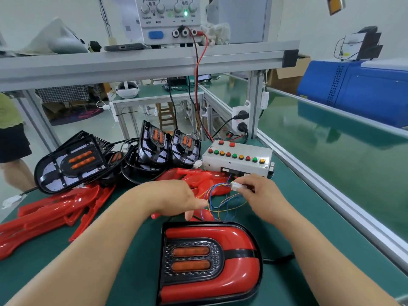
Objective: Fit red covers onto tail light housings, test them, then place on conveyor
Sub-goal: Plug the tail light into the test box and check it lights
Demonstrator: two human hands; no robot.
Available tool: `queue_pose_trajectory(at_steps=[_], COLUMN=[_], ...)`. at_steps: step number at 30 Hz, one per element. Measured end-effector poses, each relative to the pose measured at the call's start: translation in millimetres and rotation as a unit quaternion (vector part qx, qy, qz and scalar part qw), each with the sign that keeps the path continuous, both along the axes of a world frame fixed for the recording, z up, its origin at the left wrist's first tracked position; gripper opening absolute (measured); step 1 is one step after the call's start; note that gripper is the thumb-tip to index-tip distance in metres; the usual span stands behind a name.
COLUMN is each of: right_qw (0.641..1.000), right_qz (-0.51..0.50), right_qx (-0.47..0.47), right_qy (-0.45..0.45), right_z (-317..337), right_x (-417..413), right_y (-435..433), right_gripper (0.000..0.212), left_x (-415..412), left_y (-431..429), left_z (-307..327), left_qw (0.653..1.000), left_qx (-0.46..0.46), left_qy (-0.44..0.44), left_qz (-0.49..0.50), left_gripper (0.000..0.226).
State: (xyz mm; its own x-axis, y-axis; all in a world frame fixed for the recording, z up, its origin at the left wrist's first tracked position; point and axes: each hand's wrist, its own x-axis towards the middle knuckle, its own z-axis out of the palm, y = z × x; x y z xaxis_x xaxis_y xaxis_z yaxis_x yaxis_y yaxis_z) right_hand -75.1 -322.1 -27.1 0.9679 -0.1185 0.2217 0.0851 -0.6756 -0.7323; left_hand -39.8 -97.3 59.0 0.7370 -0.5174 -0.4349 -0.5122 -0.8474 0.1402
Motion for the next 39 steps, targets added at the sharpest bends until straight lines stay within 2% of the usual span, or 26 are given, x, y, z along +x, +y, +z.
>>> queue_pose_trajectory(at_steps=[5,7,9,11,16,19,27,28,30,32,34,37,39], right_qw=[1.0,1.0,1.0,1.0,1.0,0.999,0.991,0.991,0.992,0.992,0.992,0.992,0.99], right_qz=[-0.011,-0.009,-0.006,-0.004,-0.004,-0.02,-0.078,-0.074,-0.063,-0.053,-0.054,-0.057,-0.058], right_qx=[0.002,-0.001,-0.011,-0.02,-0.008,0.035,0.111,0.11,0.109,0.115,0.114,0.116,0.126], right_qy=[-0.016,-0.02,-0.017,-0.024,-0.022,-0.014,-0.016,-0.015,-0.013,-0.01,0.001,0.01,0.011], right_z=[-3.4,-2.1,-0.6,-0.9,-2.3,3.3,6.7,7.2,7.2,5.8,2.0,-3.1,-5.3], right_x=[-1.8,-2.1,-1.5,-1.1,-2.3,-0.3,11.2,12.9,15.8,16.6,17.7,18.3,18.9], right_y=[-5.4,-6.9,-6.5,-5.2,-5.6,-12.3,-33.4,-31.9,-27.8,-23.6,-22.1,-21.3,-21.3], right_gripper=[0.011,0.013,0.015,0.015,0.015,0.013,0.013,0.013,0.01,0.009,0.007,0.011,0.009], left_x=[-4.3,-9.3,-16.2,-20.6,-21.9,-12.6,23.9,28.7,40.4,56.3,70.3,89.1,98.6], left_y=[34.9,43.6,46.3,46.2,30.7,8.2,-32.2,-32.5,-34.0,-36.3,-41.4,-54.6,-63.4], left_z=[-0.9,-4.1,-11.5,-18.6,-25.9,-18.3,-27.9,-30.1,-33.3,-36.9,-41.1,-46.6,-49.8], left_qw=[0.998,0.997,0.986,0.971,0.925,0.904,0.916,0.925,0.932,0.907,0.902,0.934,0.955], left_qx=[-0.052,-0.057,-0.075,-0.133,-0.333,-0.388,-0.356,-0.342,-0.328,-0.355,-0.346,-0.281,-0.215], left_qy=[0.001,0.053,0.143,0.191,0.162,0.155,0.124,0.098,-0.012,-0.127,-0.184,-0.174,-0.159], left_qz=[0.028,0.028,0.043,0.059,0.08,0.095,0.137,0.136,0.15,0.188,0.18,0.136,0.129], left_gripper=[0.05,0.043,0.039,0.04,0.037,0.044,0.047,0.048,0.049,0.044,0.033,0.019,0.04])
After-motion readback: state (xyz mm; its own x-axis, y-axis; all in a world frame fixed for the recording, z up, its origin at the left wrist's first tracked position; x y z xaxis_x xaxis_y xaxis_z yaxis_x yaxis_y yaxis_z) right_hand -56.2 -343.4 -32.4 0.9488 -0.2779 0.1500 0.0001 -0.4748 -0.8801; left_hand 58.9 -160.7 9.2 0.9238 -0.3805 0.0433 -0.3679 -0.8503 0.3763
